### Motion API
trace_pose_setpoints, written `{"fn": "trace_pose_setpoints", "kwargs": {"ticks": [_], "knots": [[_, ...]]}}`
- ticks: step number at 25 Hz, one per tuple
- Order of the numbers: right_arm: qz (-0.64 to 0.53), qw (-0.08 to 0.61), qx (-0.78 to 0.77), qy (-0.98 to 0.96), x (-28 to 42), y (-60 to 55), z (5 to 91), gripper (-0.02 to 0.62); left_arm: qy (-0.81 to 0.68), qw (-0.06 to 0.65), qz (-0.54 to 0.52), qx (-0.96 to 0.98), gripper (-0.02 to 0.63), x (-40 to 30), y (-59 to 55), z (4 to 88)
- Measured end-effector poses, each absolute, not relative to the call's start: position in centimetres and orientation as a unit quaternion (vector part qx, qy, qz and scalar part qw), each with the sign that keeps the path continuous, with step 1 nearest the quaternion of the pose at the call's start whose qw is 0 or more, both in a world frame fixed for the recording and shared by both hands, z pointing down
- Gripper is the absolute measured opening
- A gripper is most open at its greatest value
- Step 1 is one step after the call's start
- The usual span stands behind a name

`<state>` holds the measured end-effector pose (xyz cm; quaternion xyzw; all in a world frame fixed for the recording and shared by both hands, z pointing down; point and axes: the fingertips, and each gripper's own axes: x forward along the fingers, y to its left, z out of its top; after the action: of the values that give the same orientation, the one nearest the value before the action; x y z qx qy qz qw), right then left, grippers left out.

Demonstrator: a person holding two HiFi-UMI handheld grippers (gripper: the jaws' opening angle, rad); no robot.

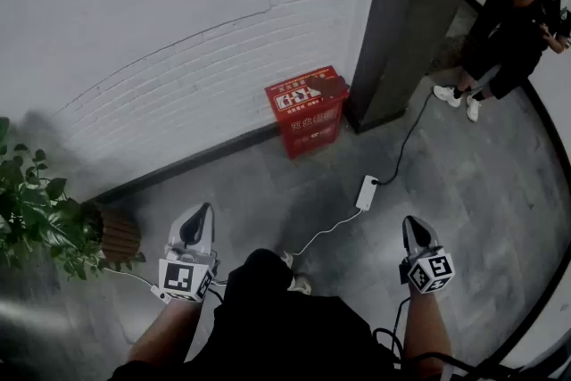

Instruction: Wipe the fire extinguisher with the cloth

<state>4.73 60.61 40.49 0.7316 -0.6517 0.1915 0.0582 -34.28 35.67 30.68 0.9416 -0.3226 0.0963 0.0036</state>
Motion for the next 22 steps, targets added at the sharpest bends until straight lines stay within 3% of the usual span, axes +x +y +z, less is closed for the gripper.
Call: {"fn": "trace_pose_setpoints", "kwargs": {"ticks": [5, 10, 22], "knots": [[0.173, 0.051, 0.725, -0.665, 7.1, 54.7, 39.6, 0.002, -0.331, -0.016, 0.098, 0.939, 0.0, -32.2, 30.8, 30.8], [0.168, 0.122, 0.733, -0.647, 12.0, 48.0, 41.5, 0.002, -0.341, -0.002, 0.074, 0.937, 0.0, -27.0, 21.5, 32.3], [0.196, 0.197, 0.719, -0.637, 19.7, 26.9, 42.2, 0.002, -0.313, -0.009, 0.049, 0.949, 0.0, -14.1, -2.8, 30.8]]}}
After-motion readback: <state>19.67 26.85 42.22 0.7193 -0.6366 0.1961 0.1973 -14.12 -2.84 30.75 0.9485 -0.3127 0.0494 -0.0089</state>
